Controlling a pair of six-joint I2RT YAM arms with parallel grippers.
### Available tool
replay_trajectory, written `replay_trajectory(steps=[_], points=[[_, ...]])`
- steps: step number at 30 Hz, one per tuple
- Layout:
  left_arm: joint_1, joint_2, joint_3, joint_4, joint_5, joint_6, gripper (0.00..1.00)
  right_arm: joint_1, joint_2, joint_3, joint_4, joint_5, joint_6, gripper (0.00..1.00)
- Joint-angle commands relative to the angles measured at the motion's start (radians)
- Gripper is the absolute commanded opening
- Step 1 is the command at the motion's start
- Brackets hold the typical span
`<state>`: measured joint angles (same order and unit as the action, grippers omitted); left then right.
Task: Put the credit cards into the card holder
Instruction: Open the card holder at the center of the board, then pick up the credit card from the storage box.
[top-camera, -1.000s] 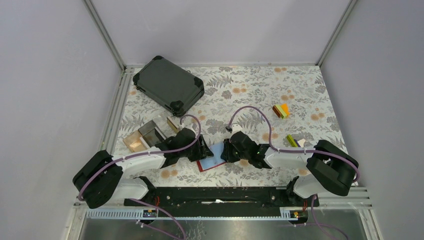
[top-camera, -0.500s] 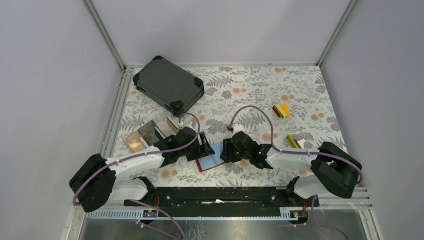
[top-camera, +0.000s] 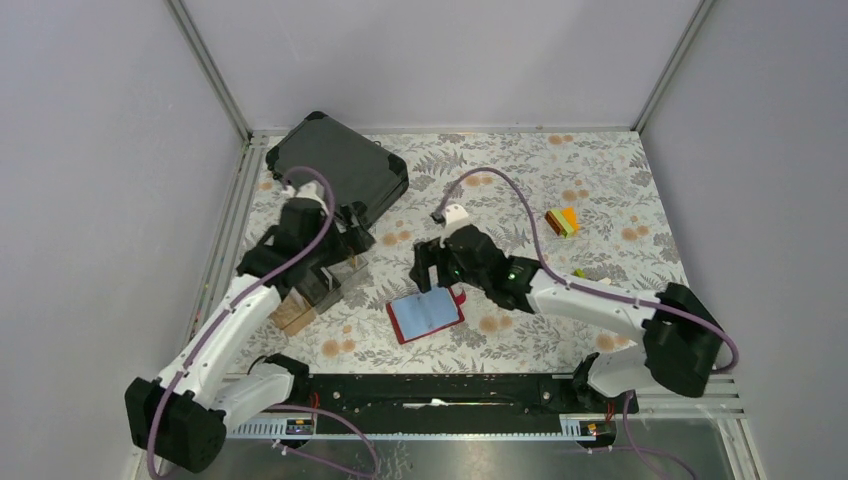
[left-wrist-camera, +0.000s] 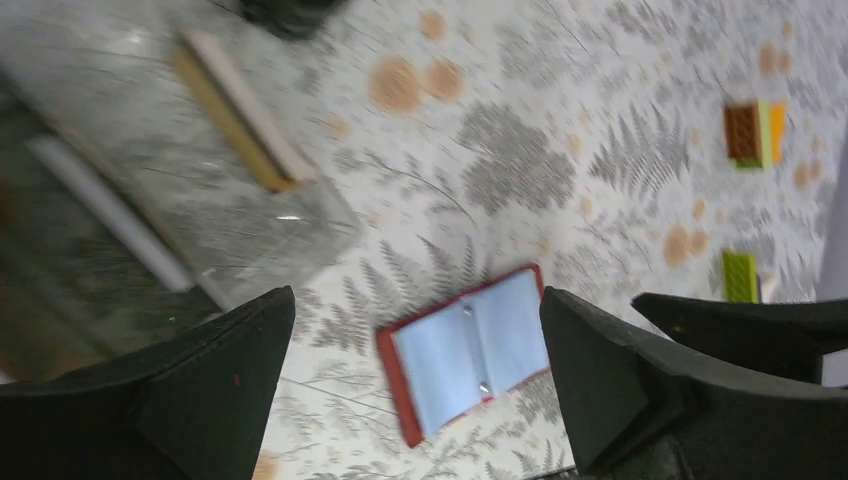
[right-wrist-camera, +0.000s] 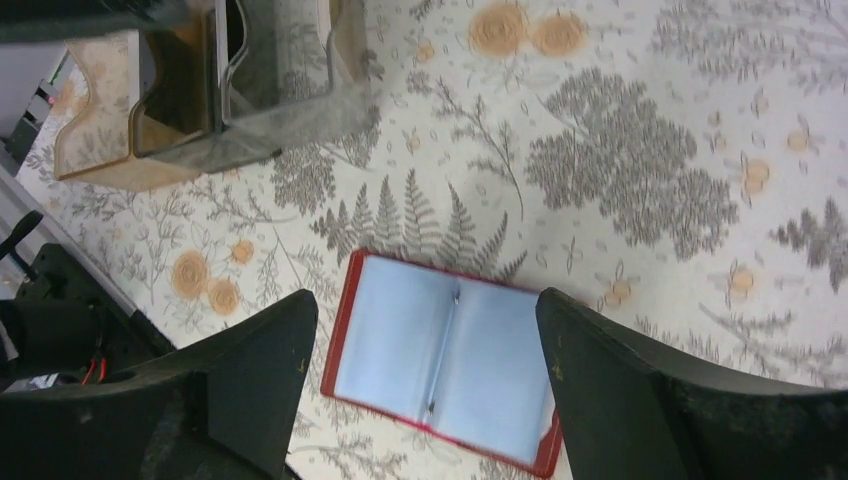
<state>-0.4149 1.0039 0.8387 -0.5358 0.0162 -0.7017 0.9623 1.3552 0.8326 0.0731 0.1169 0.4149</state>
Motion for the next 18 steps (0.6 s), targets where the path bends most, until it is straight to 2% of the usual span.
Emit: replay_trajectory(steps=[1,4,6,12,18], points=[[0.204,-0.048,0.099,-0.170,0.026,0.221,0.99,0.006,0.135,0.167,-0.032,0.009,-0.098,0.90],[0.350,-0.083,0.108,-0.174,0.004,0.284,0.99,0.006,0.255,0.298,-0.056,-0.014,-0.116,0.91],[0.395,-0.095,0.110,-0.171,-0.056,0.294,0.99,0.006,0.338,0.388,-0.066,-0.043,-0.125,0.91],[0.432,-0.148,0.074,-0.118,-0.236,0.321,0.99,0.006,0.571,0.635,-0.125,-0.078,-0.163,0.90],[0.452,-0.179,0.050,-0.102,-0.222,0.319,0.99,0.006,0.731,0.828,-0.200,0.007,-0.227,0.90]])
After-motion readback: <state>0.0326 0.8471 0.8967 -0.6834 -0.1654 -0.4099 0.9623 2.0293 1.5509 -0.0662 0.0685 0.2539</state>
